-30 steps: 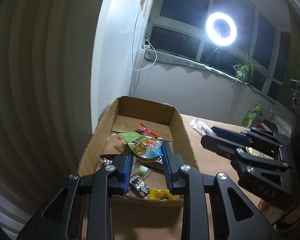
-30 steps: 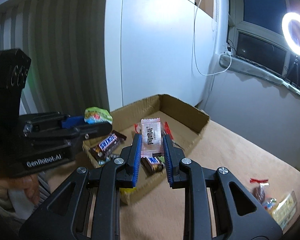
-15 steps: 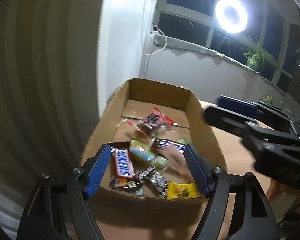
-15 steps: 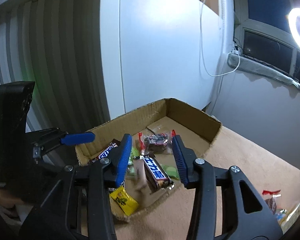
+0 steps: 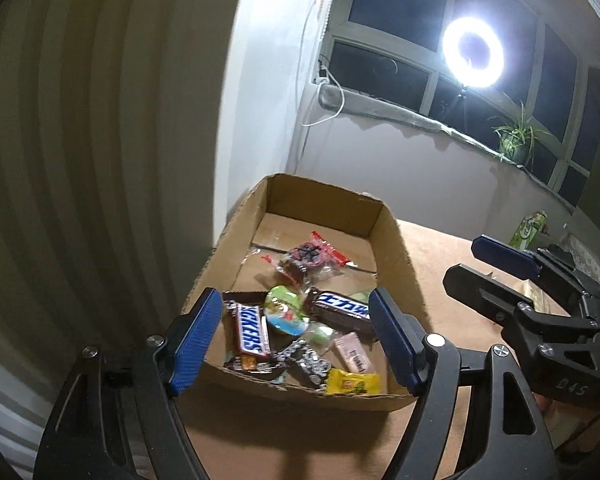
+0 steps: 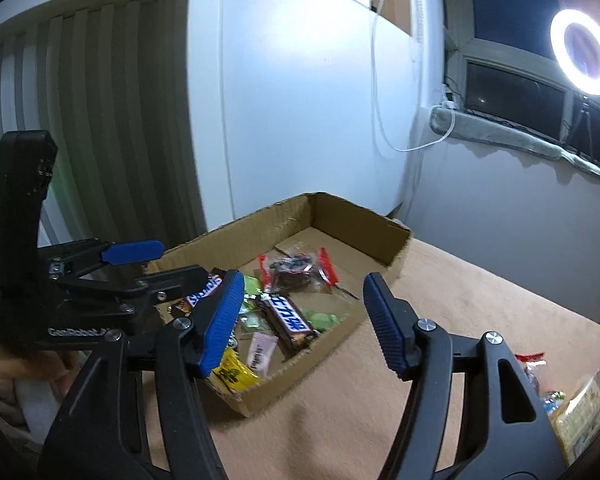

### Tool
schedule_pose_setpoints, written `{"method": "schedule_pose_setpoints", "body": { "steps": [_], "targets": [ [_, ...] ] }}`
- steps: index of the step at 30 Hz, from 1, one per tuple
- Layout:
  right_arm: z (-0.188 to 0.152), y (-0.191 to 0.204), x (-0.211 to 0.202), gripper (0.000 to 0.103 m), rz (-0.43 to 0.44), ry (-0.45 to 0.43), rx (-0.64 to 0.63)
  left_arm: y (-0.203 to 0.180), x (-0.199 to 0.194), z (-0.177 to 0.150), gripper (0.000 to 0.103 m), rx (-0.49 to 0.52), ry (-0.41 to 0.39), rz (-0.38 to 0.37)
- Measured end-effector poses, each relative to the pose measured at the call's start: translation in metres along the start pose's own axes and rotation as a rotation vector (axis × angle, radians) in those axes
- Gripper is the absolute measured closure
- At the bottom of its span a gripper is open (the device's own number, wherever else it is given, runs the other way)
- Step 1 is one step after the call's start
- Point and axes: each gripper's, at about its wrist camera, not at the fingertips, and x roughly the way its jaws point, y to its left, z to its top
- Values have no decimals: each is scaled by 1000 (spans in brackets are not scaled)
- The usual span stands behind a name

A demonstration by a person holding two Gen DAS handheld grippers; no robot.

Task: Organize snacks
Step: 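Move both open grippers back to the remaining snacks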

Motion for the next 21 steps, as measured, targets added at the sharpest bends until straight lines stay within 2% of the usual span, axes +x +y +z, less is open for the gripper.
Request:
{"method": "schedule_pose_setpoints", "body": {
  "steps": [7,10,16,21],
  "targets": [
    [-10,-25,-23,36,-41,-15,30,-29,-3,5,27,44,-4,-18],
    [-20,-40,-32,31,-61,-10,51,-46,-2,7,27,74,-4,-28],
    [-57,-85,-46,27,-98,75,138,-84,1,12,27,130,-4,-59],
    [-93,-136,-45,26,-75,214,254,-125,10,10,26,189,12,-103]
  ]
}}
